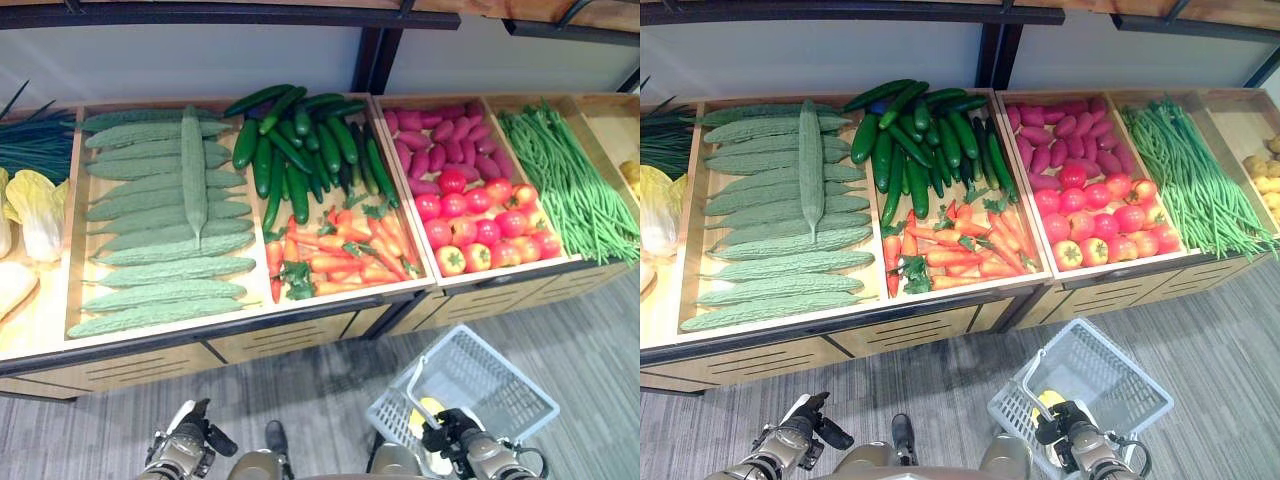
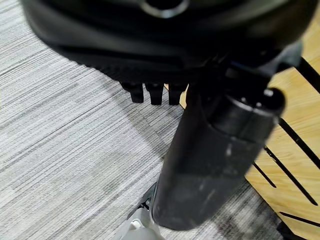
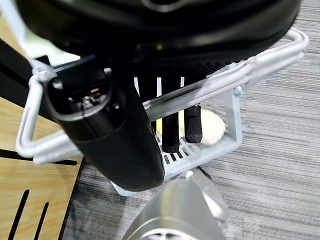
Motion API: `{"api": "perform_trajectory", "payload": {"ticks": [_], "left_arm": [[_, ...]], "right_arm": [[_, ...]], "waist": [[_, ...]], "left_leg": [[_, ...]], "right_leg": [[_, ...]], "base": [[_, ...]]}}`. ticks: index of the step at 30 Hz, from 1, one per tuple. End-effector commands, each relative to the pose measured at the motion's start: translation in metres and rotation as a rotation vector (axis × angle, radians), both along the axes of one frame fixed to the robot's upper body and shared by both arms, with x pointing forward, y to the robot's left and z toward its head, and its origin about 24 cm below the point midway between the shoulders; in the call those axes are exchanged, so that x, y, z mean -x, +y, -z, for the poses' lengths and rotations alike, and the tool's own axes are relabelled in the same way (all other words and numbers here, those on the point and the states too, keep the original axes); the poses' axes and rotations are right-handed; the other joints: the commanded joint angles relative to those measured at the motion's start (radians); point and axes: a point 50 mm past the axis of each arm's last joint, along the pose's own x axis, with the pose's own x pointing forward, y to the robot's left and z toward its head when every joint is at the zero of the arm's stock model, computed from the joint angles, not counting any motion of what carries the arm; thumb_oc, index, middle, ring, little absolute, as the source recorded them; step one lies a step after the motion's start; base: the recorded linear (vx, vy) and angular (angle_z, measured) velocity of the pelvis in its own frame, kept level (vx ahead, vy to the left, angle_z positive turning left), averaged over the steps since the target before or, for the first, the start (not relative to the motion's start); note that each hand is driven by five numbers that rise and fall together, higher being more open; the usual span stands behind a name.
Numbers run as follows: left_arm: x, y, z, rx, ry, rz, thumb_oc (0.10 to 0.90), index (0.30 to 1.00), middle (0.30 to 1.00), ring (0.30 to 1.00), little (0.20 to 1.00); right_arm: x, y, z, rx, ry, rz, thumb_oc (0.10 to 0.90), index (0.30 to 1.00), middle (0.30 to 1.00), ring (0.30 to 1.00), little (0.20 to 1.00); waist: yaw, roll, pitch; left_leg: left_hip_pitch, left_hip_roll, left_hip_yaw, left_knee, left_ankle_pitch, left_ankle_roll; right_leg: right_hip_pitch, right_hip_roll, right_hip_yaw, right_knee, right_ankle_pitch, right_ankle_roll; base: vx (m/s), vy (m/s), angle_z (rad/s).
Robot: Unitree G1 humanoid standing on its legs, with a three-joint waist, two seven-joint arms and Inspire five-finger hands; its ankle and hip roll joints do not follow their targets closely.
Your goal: Get the vegetables into the basket
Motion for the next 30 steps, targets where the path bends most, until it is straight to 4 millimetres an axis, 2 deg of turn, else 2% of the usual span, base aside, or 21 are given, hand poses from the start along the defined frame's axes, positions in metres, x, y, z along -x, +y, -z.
{"api": "perform_trajectory", "payload": {"ticks": [1,4,6,7,8,11,12,14,16,19,25,30], "left_arm": [[-0.028,-0.002,-0.014,0.024,-0.150,-0.015,0.900,1.000,1.000,1.000,1.000],[-0.030,-0.001,-0.016,0.030,-0.169,-0.017,0.900,1.000,1.000,1.000,1.000],[-0.032,-0.003,-0.018,0.049,-0.198,-0.028,0.900,1.000,1.000,1.000,1.000],[-0.032,-0.003,-0.018,0.049,-0.197,-0.028,0.900,1.000,1.000,1.000,1.000],[-0.039,-0.011,-0.023,0.084,-0.253,-0.023,0.900,1.000,1.000,1.000,1.000],[-0.054,-0.021,-0.038,0.148,-0.374,0.013,0.900,1.000,1.000,1.000,1.000],[-0.053,-0.021,-0.038,0.148,-0.373,0.013,0.900,1.000,1.000,1.000,1.000],[-0.058,-0.026,-0.055,0.204,-0.473,0.053,0.900,1.000,1.000,1.000,1.000],[-0.056,-0.026,-0.059,0.213,-0.491,0.070,0.900,1.000,1.000,1.000,1.000],[-0.055,-0.026,-0.081,0.247,-0.587,0.119,0.900,1.000,1.000,1.000,1.000],[-0.038,-0.015,-0.108,0.283,-0.667,0.146,0.900,1.000,1.000,1.000,1.000],[-0.021,-0.009,-0.122,0.309,-0.684,0.148,0.900,1.000,1.000,1.000,1.000]], "right_arm": [[0.007,-0.014,-0.001,0.035,0.033,0.009,0.400,0.300,0.300,0.300,0.300],[0.010,-0.011,0.001,0.022,0.038,0.007,0.400,0.300,0.300,0.300,0.300],[0.016,-0.013,0.002,0.027,0.055,-0.002,0.400,0.300,0.300,0.300,0.300],[0.016,-0.013,0.002,0.028,0.055,-0.002,0.400,0.300,0.300,0.300,0.300],[0.017,-0.016,0.001,0.037,0.052,0.004,0.400,0.300,0.300,0.300,0.300],[0.016,-0.024,-0.002,0.047,0.031,0.048,0.400,0.300,0.300,0.300,0.300],[0.016,-0.024,-0.002,0.047,0.032,0.048,0.400,0.300,0.300,0.300,0.300],[0.013,-0.029,-0.005,0.049,0.011,0.062,0.400,0.300,0.300,0.300,0.300],[0.014,-0.031,-0.006,0.051,0.010,0.068,0.400,0.300,0.300,0.300,0.300],[0.014,-0.037,-0.008,0.056,0.005,0.084,0.400,0.300,0.300,0.300,0.300],[0.018,-0.040,-0.008,0.051,0.023,0.082,0.400,0.300,0.300,0.300,0.300],[0.021,-0.039,-0.006,0.042,0.047,0.073,0.400,0.300,0.300,0.300,0.300]], "waist": [[-0.011,-0.004,0.019],[-0.004,-0.012,0.007],[0.001,-0.006,-0.007],[-0.002,-0.005,-0.007],[0.005,0.007,-0.009],[0.013,0.029,-0.009],[0.011,0.030,-0.010],[0.024,0.044,-0.016],[0.025,0.049,-0.020],[0.041,0.061,-0.026],[0.056,0.073,-0.041],[0.064,0.075,-0.045]], "left_leg": [[0.004,0.110,-0.149,0.118,-0.074,-0.095],[0.004,0.142,-0.172,0.107,-0.056,-0.122],[0.003,0.182,-0.206,0.109,-0.040,-0.142],[0.003,0.184,-0.209,0.110,-0.040,-0.143],[-0.003,0.205,-0.230,0.109,-0.025,-0.154],[-0.013,0.230,-0.256,0.091,0.007,-0.172],[-0.012,0.230,-0.257,0.090,0.008,-0.172],[-0.013,0.244,-0.272,0.080,0.024,-0.180],[-0.010,0.247,-0.277,0.077,0.025,-0.182],[-0.003,0.249,-0.286,0.071,0.029,-0.185],[0.021,0.238,-0.285,0.060,0.017,-0.180],[0.039,0.219,-0.277,0.058,-0.002,-0.169]], "right_leg": [[-0.061,0.025,0.036,0.026,0.101,0.015],[-0.034,0.047,0.020,0.022,0.073,0.008],[0.004,0.081,-0.005,0.027,0.046,-0.008],[0.006,0.082,-0.008,0.027,0.045,-0.008],[0.027,0.101,-0.030,0.030,0.021,-0.020],[0.056,0.118,-0.072,0.017,-0.001,-0.032],[0.058,0.119,-0.074,0.016,-0.001,-0.032],[0.084,0.126,-0.096,0.010,-0.015,-0.038],[0.094,0.128,-0.106,0.006,-0.019,-0.039],[0.118,0.128,-0.122,-0.002,-0.026,-0.041],[0.148,0.117,-0.132,-0.020,-0.019,-0.038],[0.152,0.101,-0.125,-0.021,-0.006,-0.032]], "base": [[0.00,-0.098,0.47],[0.02,-0.214,0.61],[0.09,-0.252,0.49],[0.06,-0.288,0.35],[0.00,-0.185,0.16],[-0.01,-0.144,0.36],[0.01,-0.096,0.36],[0.02,-0.092,0.30],[0.01,-0.038,0.20],[0.01,-0.031,0.13],[0.00,0.014,0.06],[-0.01,0.039,0.01]]}}
